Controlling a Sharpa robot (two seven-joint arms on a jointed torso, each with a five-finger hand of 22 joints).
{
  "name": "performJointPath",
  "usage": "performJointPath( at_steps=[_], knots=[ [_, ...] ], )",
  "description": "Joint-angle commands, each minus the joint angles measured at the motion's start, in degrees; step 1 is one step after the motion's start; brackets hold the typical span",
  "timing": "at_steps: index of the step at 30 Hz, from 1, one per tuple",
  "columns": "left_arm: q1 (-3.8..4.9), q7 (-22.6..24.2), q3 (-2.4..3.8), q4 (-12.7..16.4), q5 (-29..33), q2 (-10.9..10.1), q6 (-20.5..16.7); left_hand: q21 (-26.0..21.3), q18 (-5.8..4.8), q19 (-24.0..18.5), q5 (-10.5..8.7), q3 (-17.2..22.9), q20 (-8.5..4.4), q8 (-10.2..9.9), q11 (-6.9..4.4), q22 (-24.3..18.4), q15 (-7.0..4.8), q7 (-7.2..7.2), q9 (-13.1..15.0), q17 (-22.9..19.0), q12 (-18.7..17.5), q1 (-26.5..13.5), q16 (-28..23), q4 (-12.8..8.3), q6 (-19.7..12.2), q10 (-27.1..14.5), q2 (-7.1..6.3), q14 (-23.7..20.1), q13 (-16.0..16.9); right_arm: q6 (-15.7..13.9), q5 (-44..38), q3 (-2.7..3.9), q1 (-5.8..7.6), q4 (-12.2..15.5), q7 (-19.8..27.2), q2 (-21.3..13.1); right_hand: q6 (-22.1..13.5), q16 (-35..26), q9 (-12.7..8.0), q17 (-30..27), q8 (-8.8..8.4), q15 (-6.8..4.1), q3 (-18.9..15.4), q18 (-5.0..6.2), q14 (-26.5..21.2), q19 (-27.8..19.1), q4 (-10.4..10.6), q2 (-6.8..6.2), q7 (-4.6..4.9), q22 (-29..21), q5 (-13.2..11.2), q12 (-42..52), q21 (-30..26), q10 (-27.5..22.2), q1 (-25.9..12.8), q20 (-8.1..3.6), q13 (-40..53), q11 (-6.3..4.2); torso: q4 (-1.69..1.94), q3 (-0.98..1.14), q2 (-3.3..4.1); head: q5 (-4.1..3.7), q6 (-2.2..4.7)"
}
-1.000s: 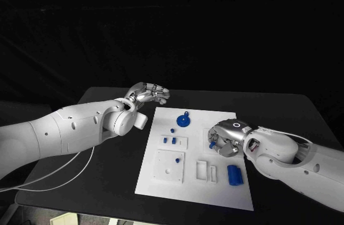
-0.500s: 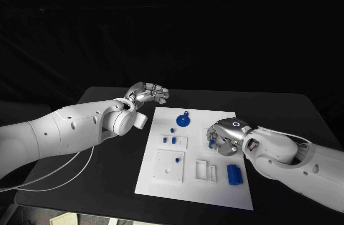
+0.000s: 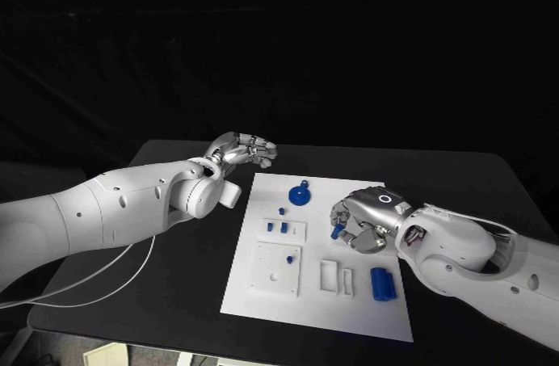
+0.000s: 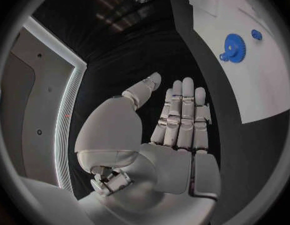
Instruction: Assemble the parts on the task board
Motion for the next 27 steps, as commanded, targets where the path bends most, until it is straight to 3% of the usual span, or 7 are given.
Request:
performJointPath(
  at_steps=[1,6,12,14,20,27],
  knots=[
    [0.03,0.68,0.04,-0.08,0.34,0.22,0.66,-0.39,0.2,0.01,0.09,-0.04,0.24,0.09,-0.03,0.07,0.15,0.06,-0.09,0.07,-0.28,-0.23,-0.2,0.34,-0.36,-0.32,0.2,0.36,-0.07,-0.3,-0.4,0.03,-0.03,1.03,-0.09,0.63,0.29,0.27,-0.02,0.06,0.34,-0.46,0.37,6.24,0.06,0.11,-0.06,0.27,-0.03,0.85,-0.07,0.38,0.39,0.33,-0.13,-0.33,0.09,0.09,-0.04,0.05,-0.01,0.36,-0.15],
    [0.03,0.69,0.04,-0.33,0.35,0.35,0.63,-0.4,0.2,0.02,0.09,-0.04,0.23,0.09,-0.03,0.07,0.15,0.06,-0.09,0.1,-0.28,-0.23,-0.22,0.34,-0.37,-0.32,0.21,0.36,-0.07,-0.31,-0.54,0.02,-0.03,1.59,0.01,2.33,0.31,0.26,-0.02,0.06,0.35,-0.47,0.4,6.24,0.06,0.11,-0.06,0.27,-0.04,0.85,-0.07,0.39,0.39,0.34,-0.14,-0.34,0.11,0.08,0.02,0.0,-0.01,0.79,-0.2],
    [0.03,0.77,0.04,-0.69,0.45,0.78,0.49,-0.41,0.2,0.02,0.09,-0.04,0.23,0.09,-0.02,0.08,0.15,0.06,-0.09,0.13,-0.29,-0.23,-0.24,0.34,-0.37,-0.33,0.21,0.36,-0.07,-0.22,-0.47,-0.13,-0.06,1.12,0.54,7.04,0.32,0.26,-0.01,0.06,0.35,-0.47,0.43,6.24,0.07,0.12,-0.05,0.28,-0.04,0.85,-0.07,0.38,0.4,0.35,-0.15,-0.34,0.13,0.08,0.01,-0.1,-0.07,1.65,-0.42],
    [0.03,0.77,0.04,-0.75,0.47,0.87,0.49,-0.41,0.2,0.02,0.09,-0.04,0.23,0.09,-0.02,0.08,0.15,0.06,-0.09,0.14,-0.29,-0.23,-0.25,0.34,-0.37,-0.33,0.21,0.36,-0.07,-0.4,-1.87,-0.46,-0.06,0.96,0.67,8.29,0.32,0.26,-0.01,0.06,0.35,-0.47,0.45,6.24,0.07,0.12,-0.05,0.31,-0.04,0.85,-0.07,0.38,0.4,0.35,-0.16,-0.34,0.13,0.08,0.07,-0.09,-0.05,1.73,-0.42],
    [0.03,0.78,0.04,-1.01,0.65,1.42,0.46,-0.43,0.2,0.03,0.09,-0.04,0.23,0.09,-0.02,0.09,0.15,0.06,-0.09,0.18,-0.29,-0.23,-0.29,0.34,-0.37,-0.33,0.22,0.36,-0.07,-0.72,-4.54,-2.44,-0.11,0.15,1.02,12.01,0.31,0.25,-0.01,0.05,0.36,-0.48,0.48,6.24,0.07,0.12,-0.09,0.33,-0.05,0.85,-0.07,0.36,0.41,0.35,-0.16,-0.35,0.15,0.08,0.1,-0.14,-0.09,2.51,-0.58],
    [0.03,0.78,0.04,-1.04,0.69,1.67,0.48,-0.45,0.21,0.03,0.09,-0.04,0.23,0.1,-0.02,0.1,0.15,0.06,-0.09,0.24,-0.28,-0.21,-0.33,0.33,-0.37,-0.33,0.23,0.36,-0.07,-0.62,-4.76,-2.88,-1.07,-0.31,1.37,14.77,0.33,0.25,0.0,0.04,0.37,-0.49,0.52,6.24,0.08,0.12,-0.14,0.36,-0.06,0.85,-0.07,0.35,0.43,0.35,-0.15,-0.36,0.17,0.07,0.14,-0.1,0.03,3.1,-0.67]
  ],
)
